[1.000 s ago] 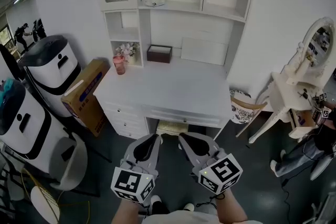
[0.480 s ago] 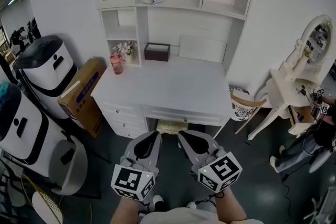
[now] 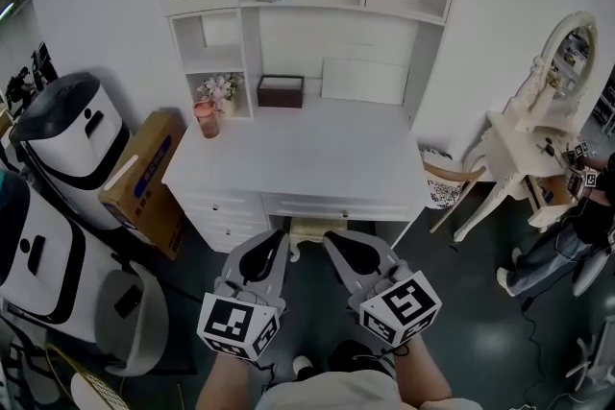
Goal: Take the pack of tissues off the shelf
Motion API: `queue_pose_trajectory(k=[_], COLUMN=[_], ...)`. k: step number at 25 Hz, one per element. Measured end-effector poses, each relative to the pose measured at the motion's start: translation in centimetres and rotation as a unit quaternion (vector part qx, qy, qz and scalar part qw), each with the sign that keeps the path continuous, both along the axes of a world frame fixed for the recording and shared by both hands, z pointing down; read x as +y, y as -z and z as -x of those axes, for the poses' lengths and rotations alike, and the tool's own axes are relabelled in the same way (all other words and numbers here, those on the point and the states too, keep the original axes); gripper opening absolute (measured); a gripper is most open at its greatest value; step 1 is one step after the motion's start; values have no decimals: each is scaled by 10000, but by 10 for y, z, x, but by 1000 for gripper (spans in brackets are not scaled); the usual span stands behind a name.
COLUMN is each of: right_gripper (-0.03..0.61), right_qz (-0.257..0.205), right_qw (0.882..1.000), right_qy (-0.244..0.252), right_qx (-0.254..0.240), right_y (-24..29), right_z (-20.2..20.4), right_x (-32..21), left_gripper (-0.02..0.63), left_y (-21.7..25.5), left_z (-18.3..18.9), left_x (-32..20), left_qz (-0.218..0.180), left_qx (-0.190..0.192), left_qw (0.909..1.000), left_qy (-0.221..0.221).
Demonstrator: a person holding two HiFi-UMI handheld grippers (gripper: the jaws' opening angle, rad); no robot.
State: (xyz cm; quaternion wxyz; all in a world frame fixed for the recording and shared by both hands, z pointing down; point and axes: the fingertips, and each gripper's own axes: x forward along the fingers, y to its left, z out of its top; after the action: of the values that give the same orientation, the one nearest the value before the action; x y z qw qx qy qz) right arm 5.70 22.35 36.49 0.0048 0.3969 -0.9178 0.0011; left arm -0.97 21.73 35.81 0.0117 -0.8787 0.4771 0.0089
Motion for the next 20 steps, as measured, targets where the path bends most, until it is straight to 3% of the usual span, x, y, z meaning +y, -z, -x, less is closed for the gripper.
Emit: queue_pose_trajectory(k=[8, 20], right_gripper=[3, 3], right_qz=[179, 205], right_qw=[9998, 9989], right_qy=[-52, 388], right_qx=[-123, -132], right_y=[-3, 3], right_z=[7, 18], right_x=[-41, -143], left_gripper=[2, 2], left_y=[-11, -4], left_z=[15, 18], left_x=[-39, -137], left_qz=[104, 121], left_qx=[-61, -31], left_qw=[9999, 9992], left_qy=[95, 373])
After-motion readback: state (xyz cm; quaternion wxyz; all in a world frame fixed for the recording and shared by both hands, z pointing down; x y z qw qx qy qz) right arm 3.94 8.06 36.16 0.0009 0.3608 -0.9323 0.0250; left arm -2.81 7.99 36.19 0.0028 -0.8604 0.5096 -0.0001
